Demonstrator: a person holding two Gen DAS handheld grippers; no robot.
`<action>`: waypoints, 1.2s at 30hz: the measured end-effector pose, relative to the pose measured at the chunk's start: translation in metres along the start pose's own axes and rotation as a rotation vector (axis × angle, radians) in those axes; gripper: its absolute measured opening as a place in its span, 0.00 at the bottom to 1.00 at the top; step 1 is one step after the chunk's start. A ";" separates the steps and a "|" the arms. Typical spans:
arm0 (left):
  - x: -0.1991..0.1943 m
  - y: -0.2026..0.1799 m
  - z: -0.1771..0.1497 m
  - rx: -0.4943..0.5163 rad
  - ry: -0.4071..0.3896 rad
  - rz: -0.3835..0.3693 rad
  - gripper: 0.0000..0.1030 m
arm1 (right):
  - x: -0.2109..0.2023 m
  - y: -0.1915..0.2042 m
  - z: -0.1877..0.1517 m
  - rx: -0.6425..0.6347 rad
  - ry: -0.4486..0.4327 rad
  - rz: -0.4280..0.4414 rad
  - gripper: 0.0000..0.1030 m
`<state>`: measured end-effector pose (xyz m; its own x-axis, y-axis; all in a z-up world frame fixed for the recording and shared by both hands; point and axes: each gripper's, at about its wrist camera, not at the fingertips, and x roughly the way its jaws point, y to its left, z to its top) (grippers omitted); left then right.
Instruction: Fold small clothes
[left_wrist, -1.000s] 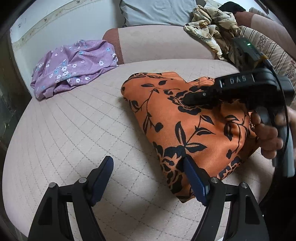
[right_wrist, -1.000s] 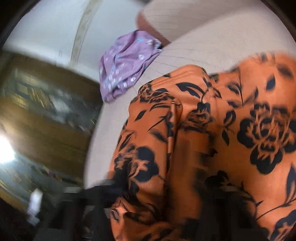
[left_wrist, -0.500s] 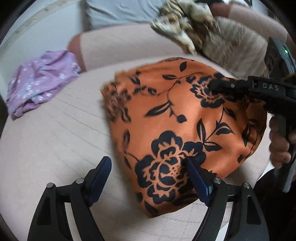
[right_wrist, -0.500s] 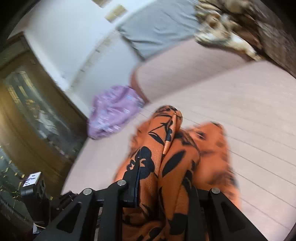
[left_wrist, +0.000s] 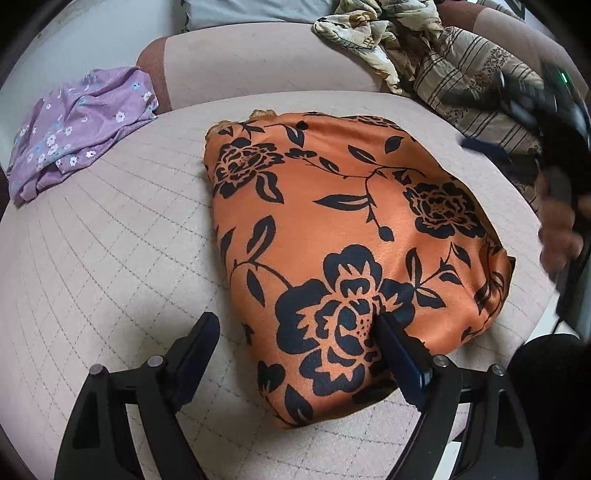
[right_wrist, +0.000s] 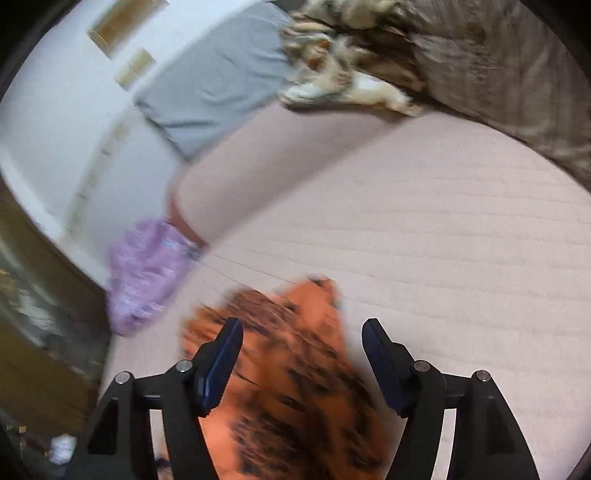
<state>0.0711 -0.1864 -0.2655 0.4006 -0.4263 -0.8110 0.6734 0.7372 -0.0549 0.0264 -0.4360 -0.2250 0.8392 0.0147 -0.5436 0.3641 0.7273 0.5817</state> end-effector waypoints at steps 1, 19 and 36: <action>0.001 -0.001 0.000 0.003 -0.002 0.005 0.85 | 0.003 0.002 0.003 -0.010 0.031 0.061 0.46; 0.003 -0.015 -0.001 0.031 -0.043 0.155 0.94 | 0.083 -0.012 0.021 -0.001 0.266 -0.033 0.14; 0.000 -0.021 -0.007 0.004 -0.068 0.188 0.94 | 0.024 -0.035 -0.045 -0.067 0.404 -0.132 0.17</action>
<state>0.0523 -0.1986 -0.2689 0.5605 -0.3163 -0.7654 0.5855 0.8049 0.0961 0.0160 -0.4300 -0.2855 0.5565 0.1767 -0.8118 0.4196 0.7835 0.4583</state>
